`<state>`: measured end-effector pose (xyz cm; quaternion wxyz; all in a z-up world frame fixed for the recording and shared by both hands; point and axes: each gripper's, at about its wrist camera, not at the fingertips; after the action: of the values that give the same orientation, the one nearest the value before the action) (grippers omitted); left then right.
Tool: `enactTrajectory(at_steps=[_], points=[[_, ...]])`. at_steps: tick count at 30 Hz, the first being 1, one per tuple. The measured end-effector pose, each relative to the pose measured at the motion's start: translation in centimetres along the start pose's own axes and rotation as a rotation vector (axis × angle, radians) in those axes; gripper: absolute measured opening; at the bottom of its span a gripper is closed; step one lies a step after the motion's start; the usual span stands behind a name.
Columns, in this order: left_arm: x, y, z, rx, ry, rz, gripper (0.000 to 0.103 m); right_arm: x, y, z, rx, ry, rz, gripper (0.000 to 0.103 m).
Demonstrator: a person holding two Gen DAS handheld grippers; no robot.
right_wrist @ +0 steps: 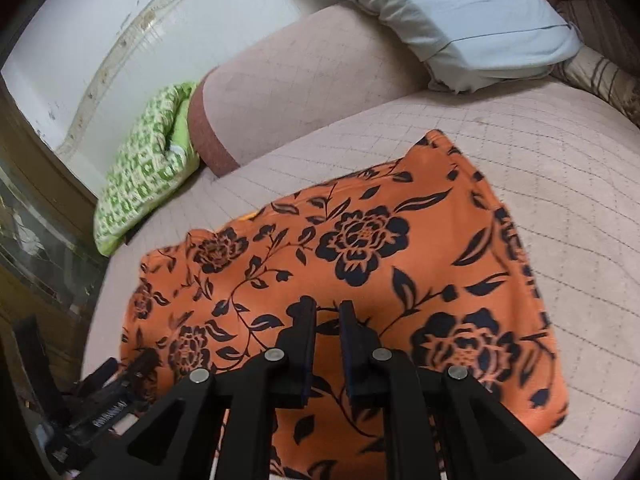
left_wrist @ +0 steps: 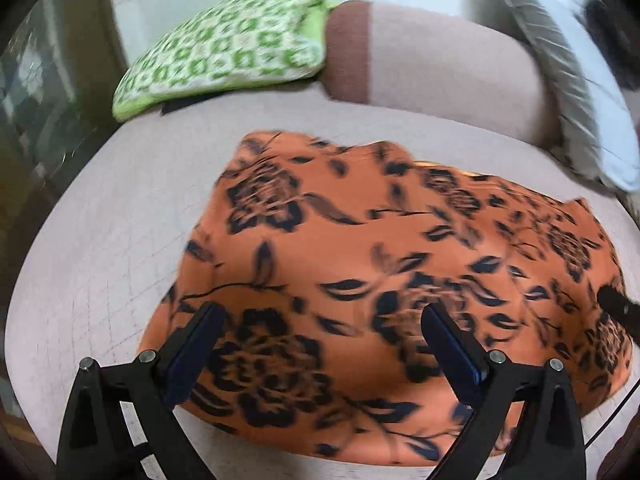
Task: Fold small clothes
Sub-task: 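Release the folded blouse and pull both tools back from it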
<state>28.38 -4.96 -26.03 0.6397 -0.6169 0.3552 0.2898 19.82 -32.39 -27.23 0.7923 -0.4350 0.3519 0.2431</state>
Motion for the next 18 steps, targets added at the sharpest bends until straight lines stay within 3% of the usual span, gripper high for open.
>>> enactTrajectory(at_steps=[3, 5, 7, 9, 13, 18], points=[[1.1, 0.3, 1.3, -0.016, -0.061, 0.023, 0.1, 1.7, 0.7, 0.6, -0.016, 0.073, 0.039, 0.014], [2.6, 0.8, 1.8, 0.011, -0.128, 0.068, 0.1, 4.0, 1.5, 0.4, -0.02, 0.128, 0.144, 0.015], [3.7, 1.0, 2.6, -0.016, -0.1, 0.091, 0.1, 3.9, 2.0, 0.5, -0.03, 0.133, 0.107, 0.014], [2.7, 0.8, 2.9, -0.033, -0.095, 0.069, 0.1, 3.6, 1.9, 1.0, -0.057, 0.144, 0.12, 0.014], [0.1, 0.4, 2.7, -0.031, -0.071, -0.033, 0.1, 2.0, 1.8, 0.9, -0.022, 0.05, 0.109, 0.014], [-4.4, 0.3, 1.5, -0.034, -0.044, -0.17, 0.1, -1.5, 1.8, 1.9, -0.078, 0.008, -0.04, 0.014]])
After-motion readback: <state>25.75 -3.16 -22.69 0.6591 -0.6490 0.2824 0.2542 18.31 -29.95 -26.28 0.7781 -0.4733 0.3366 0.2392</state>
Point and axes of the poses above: each gripper's, at about its wrist camera, not at the fingertips, and x roughly the way its jaws point, z to its left, y to its underside, and after that the axes turned 4 degrees about y, right-handed
